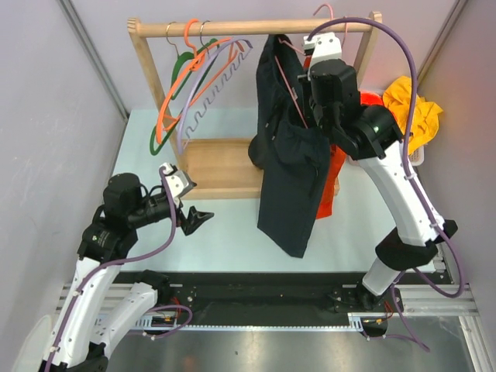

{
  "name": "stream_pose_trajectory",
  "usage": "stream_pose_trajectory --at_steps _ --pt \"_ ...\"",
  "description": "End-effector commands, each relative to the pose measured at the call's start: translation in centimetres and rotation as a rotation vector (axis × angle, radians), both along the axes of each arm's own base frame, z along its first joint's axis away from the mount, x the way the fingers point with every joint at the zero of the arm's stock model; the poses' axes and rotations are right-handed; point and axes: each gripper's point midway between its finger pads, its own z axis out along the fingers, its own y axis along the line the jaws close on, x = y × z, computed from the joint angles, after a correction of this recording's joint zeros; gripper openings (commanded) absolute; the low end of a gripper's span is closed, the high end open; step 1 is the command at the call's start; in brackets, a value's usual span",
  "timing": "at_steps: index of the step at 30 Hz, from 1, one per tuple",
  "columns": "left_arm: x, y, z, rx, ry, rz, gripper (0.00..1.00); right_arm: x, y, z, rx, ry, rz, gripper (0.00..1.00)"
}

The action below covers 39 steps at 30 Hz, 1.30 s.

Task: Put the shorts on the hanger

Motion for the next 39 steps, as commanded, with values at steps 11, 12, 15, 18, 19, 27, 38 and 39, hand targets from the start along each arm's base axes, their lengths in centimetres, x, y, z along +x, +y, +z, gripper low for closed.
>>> stream_pose_trajectory --at_steps 11,12,15,18,19,27,38,39 --pt "0.2 0.2 -0.4 -0.006 -0.015 0.017 1.0 6.5 -3.9 -0.6 0.103 -0.013 -0.173 0.0" --pt "0.2 0.2 -0.4 -0.005 -0.012 0.017 1.0 7.0 -4.8 -1.0 0.104 -0.002 -0.193 0.0" --pt "0.3 0.3 -0.6 0.0 -0.008 0.024 1.0 7.6 -5.9 -2.1 0.095 0.025 -0.223 0.0" --pt "0.4 0.2 -0.6 -0.002 -0.002 0.027 1.0 7.8 -7.4 -2.2 0.086 0.029 -0.252 0.0" --pt "0.5 0.2 -0.7 -0.001 0.001 0.027 1.0 8.1 -8.1 -2.3 0.083 0.032 -0.267 0.0" --pt "0.9 0.0 -0.6 -0.017 0.016 0.038 1.0 7.8 -9.4 -2.4 0.103 0.051 -0.248 0.0" --pt "0.2 0.0 -0.9 -0.024 0.031 0.03 1.0 3.9 -4.8 -0.5 0.099 0.009 -0.014 0.61" --pt "0.0 0.0 -0.9 -0.027 0.03 0.027 1.0 3.6 -3.9 -0.7 0.096 -0.002 0.008 0.66"
